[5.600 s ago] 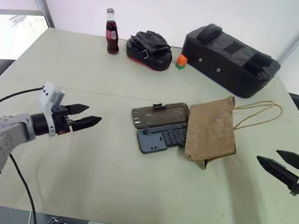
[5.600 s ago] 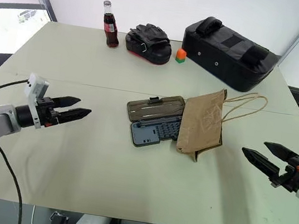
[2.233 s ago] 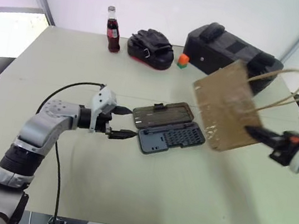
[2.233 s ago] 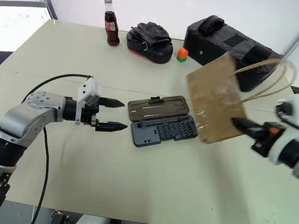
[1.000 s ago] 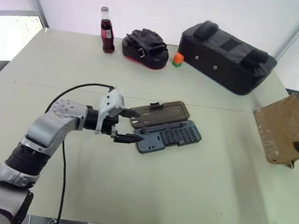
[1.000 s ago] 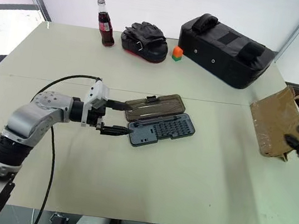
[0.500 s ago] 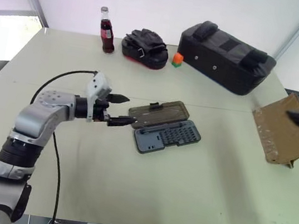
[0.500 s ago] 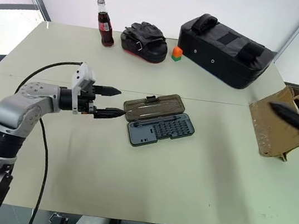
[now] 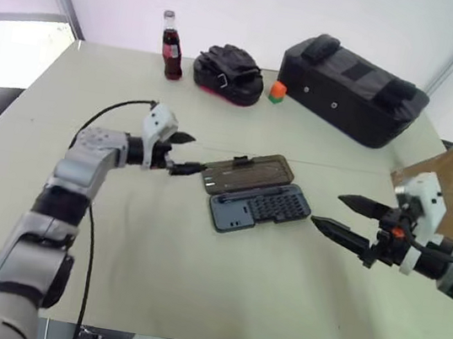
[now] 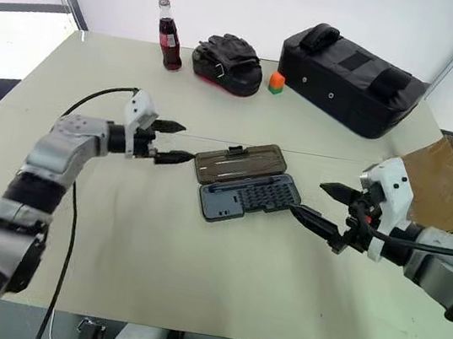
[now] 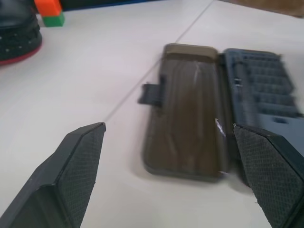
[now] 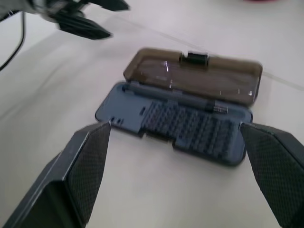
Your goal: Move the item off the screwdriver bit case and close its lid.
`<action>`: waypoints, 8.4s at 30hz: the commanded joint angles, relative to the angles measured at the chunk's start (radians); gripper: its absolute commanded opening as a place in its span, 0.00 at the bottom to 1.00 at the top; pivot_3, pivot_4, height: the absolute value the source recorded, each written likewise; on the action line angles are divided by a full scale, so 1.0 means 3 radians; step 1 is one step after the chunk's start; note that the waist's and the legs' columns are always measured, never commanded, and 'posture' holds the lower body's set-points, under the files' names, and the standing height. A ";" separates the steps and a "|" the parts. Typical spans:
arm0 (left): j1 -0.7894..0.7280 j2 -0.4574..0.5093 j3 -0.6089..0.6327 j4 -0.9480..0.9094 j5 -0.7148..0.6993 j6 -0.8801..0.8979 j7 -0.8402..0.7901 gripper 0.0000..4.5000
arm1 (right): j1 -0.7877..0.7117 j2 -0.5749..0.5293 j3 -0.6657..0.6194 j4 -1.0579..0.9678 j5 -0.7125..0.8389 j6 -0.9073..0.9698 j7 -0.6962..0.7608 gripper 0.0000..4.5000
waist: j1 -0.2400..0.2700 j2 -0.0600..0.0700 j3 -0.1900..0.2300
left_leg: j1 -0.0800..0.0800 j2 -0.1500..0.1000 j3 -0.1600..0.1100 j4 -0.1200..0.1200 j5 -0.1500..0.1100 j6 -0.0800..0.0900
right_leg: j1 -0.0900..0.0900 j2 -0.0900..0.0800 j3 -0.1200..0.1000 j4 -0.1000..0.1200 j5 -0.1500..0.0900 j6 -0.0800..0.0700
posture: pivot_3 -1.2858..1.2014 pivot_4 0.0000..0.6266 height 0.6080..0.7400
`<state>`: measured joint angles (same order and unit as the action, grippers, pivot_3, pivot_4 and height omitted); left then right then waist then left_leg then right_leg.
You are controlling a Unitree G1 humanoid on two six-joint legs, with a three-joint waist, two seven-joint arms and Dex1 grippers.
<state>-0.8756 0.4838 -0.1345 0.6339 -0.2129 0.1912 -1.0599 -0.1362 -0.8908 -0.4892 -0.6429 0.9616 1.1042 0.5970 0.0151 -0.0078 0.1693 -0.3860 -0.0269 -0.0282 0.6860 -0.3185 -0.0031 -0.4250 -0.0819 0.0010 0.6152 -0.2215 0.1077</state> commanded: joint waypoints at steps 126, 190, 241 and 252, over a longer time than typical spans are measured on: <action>-0.0537 -0.0468 -0.0382 0.1653 0.1434 -0.2272 -0.0975 0.01 | 0.0794 -0.0192 0.0161 -0.0472 0.0217 -0.0397 -0.0736 1.00 | -0.0019 -0.0025 0.0000 | -0.0006 0.0013 -0.0004 0.0039 -0.0007 0.0012 | 0.0000 0.0004 -0.0001 0.0033 0.0002 0.0004 | 0.52 0.24 1.00; 0.1838 0.0980 -0.0087 -0.3667 -0.0567 0.1431 -0.0894 0.01 | -0.0496 -0.0667 0.1680 0.0769 -0.1259 -0.0858 0.0228 1.00 | -0.0088 -0.0016 0.0007 | -0.0005 0.0020 -0.0001 0.0041 -0.0006 0.0010 | -0.0005 0.0001 0.0007 0.0035 -0.0006 -0.0011 | 0.52 0.24 1.00; 0.1867 0.0972 -0.0914 -0.3195 0.0556 0.0814 -0.0226 0.00 | -0.2317 0.0888 0.3267 0.3777 -0.3046 -0.1967 0.1952 0.01 | -0.0118 -0.0007 0.0001 | 0.0094 0.0021 0.0002 0.0004 -0.0006 0.0010 | 0.0080 0.0005 0.0007 0.0008 -0.0007 -0.0013 | 0.52 0.24 1.00; 0.1916 0.0906 -0.0799 -0.3230 0.0325 0.1066 -0.0186 0.00 | -0.2357 0.0611 0.3265 0.3828 -0.3893 -0.3444 0.1601 0.01 | -0.0117 -0.0006 -0.0007 | 0.0114 0.0023 -0.0001 -0.0009 -0.0003 0.0004 | 0.0094 0.0005 0.0006 0.0005 -0.0014 -0.0026 | 0.52 0.24 1.00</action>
<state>-0.3202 0.7532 -0.3658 -0.3548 -0.1161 0.4847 -1.1132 -0.8394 -0.6479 0.5057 0.4902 -0.0906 0.1068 1.1819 -0.0200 -0.0096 0.1672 -0.3520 -0.0202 -0.0284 0.6832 -0.3189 -0.0027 -0.3968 -0.0806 0.0029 0.6167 -0.2258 0.1000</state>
